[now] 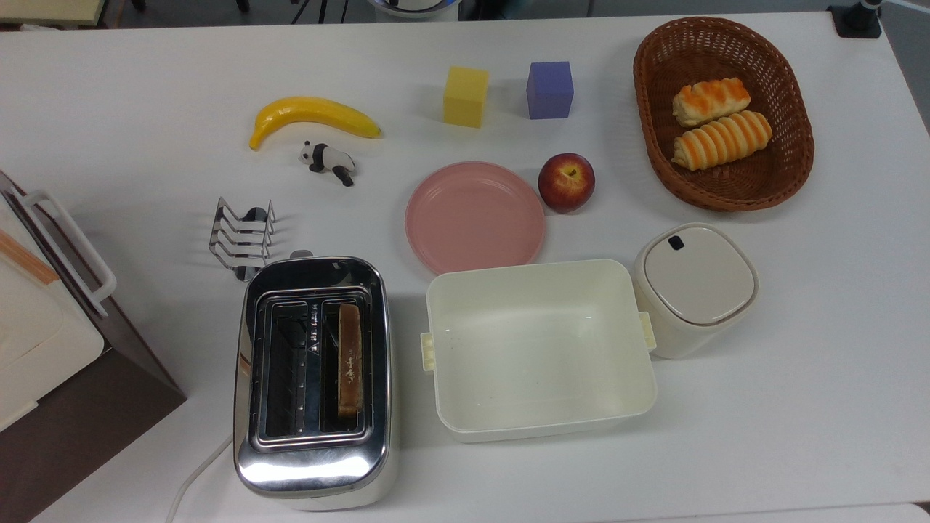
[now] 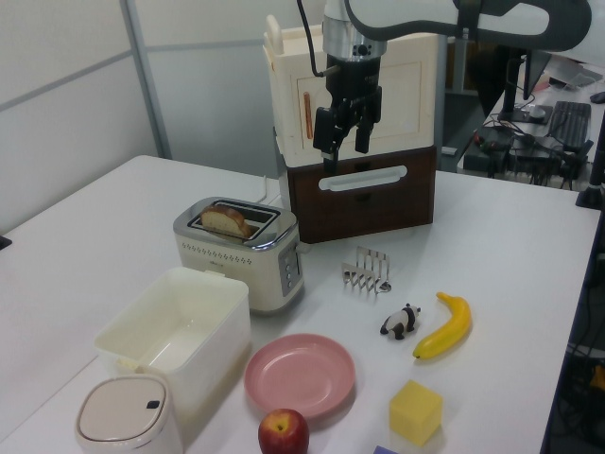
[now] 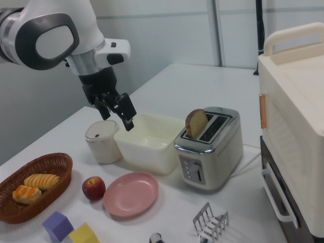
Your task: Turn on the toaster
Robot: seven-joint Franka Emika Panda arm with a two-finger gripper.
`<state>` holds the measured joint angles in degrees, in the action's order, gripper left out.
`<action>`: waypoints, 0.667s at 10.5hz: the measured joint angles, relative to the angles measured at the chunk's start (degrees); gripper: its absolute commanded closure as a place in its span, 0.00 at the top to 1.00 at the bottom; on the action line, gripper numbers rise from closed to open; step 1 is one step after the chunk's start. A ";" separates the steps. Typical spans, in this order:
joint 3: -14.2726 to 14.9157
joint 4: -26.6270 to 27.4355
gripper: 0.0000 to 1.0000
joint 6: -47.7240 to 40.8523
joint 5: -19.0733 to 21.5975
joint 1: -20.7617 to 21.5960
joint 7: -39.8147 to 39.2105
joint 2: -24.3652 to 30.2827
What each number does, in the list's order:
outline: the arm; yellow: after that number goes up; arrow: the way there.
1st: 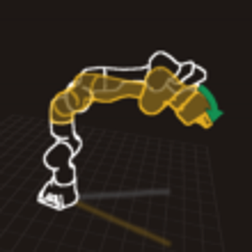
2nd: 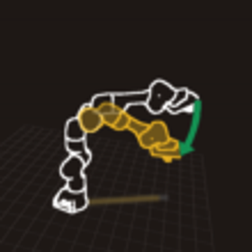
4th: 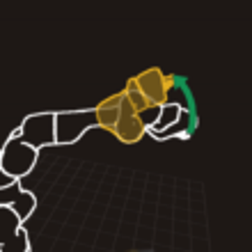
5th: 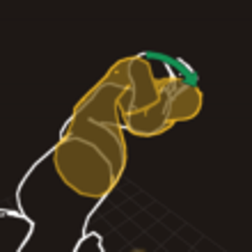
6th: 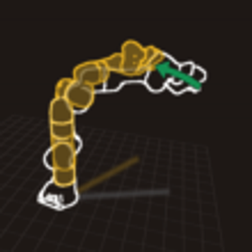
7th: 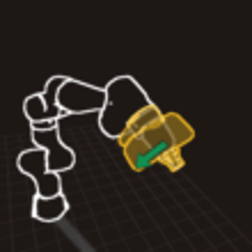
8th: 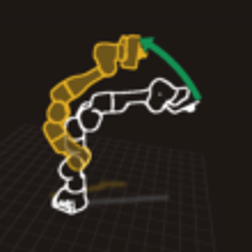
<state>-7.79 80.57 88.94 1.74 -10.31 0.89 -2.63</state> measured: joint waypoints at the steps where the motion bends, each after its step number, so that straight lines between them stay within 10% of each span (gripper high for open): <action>1: 0.11 0.02 1.00 0.00 0.00 0.00 0.00 0.00; 6: 0.59 0.55 0.98 0.00 0.00 -0.01 -0.87 -0.02; 7: 0.59 0.65 0.33 0.00 0.00 -0.01 -0.87 -0.02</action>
<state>-7.20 81.21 88.94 1.74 -10.31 0.02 -2.65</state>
